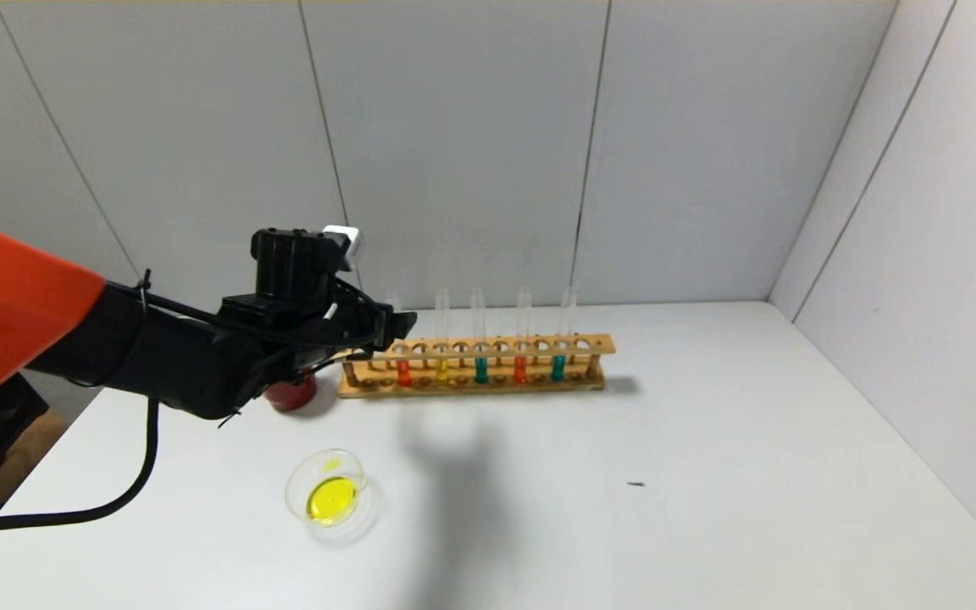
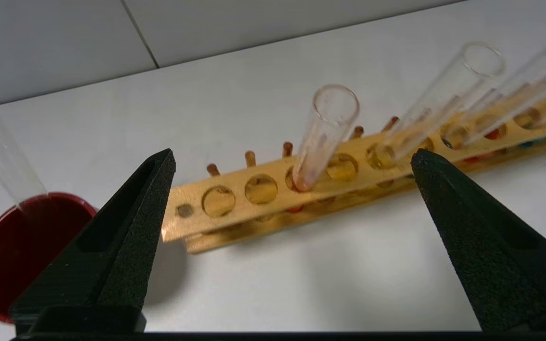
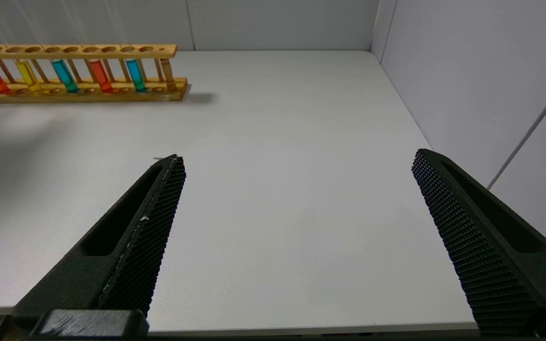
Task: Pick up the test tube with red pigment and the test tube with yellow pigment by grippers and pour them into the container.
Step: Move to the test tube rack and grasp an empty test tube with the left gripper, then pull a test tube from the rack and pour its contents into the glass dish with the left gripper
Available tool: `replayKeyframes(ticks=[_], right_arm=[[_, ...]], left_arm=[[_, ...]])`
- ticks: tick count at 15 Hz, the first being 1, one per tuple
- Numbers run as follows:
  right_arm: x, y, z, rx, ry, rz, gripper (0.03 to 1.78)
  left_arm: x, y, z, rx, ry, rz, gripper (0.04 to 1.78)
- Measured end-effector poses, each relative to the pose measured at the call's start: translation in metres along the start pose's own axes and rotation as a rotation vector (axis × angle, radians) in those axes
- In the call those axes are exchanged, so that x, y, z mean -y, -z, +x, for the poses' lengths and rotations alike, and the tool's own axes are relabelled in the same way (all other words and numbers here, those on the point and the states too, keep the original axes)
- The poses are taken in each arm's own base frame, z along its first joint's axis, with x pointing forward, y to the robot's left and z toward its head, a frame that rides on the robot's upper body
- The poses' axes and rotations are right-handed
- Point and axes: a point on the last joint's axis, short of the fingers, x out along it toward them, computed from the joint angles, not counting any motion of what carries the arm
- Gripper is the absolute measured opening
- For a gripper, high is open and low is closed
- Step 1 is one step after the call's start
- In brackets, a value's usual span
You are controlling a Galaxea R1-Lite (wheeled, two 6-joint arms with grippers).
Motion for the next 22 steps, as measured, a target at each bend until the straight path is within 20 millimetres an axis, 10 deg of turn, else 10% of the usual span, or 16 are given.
replayKeyframes(ticks=[7, 16, 22], right_arm=[[0.000, 0.000, 0.000, 0.000, 0.000, 0.000, 1.75], [0.000, 0.000, 0.000, 0.000, 0.000, 0.000, 1.75], [0.000, 0.000, 0.000, 0.000, 0.000, 0.000, 1.75]], left_arm=[[-0.007, 0.001, 0.039, -0.050, -0.024, -0.001, 1.69], [-0.001, -0.002, 0.052, -0.047, -0.016, 0.003, 0.41], [0.000, -0.005, 0.051, -0.041, -0.019, 0.033, 0.35]])
